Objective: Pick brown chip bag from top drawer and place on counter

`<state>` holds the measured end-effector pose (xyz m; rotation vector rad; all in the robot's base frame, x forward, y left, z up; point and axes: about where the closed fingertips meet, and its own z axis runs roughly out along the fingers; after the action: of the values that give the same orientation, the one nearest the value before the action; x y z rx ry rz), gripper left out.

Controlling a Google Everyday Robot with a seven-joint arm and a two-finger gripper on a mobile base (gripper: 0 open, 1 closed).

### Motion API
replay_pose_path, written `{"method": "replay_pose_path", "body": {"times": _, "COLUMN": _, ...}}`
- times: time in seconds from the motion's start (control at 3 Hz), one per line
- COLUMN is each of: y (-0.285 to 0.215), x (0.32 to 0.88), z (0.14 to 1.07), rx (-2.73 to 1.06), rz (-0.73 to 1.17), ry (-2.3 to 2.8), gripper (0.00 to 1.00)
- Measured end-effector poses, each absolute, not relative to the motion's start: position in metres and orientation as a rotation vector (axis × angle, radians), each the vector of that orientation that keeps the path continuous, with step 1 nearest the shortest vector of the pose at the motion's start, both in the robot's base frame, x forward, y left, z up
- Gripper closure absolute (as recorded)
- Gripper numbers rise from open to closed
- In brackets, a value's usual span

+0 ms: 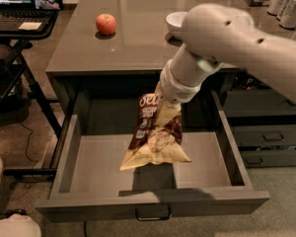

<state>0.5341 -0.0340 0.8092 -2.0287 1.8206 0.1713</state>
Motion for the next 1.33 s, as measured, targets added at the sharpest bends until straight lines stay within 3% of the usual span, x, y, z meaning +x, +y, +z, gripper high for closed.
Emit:
{"method": "replay_pose_path", "body": {"times": 0.67, "y": -0.034, "x": 0.564, "z": 0.909, "rx": -1.954, "rz": 0.042, "ry": 1.638, "gripper": 1.0}}
{"method": "replay_pose_path", "body": {"times": 1.33, "y": 0.02, "x": 0.629, "z": 0.985, "rx": -1.827, "rz": -0.032, "ry": 1.489, "gripper": 1.0}}
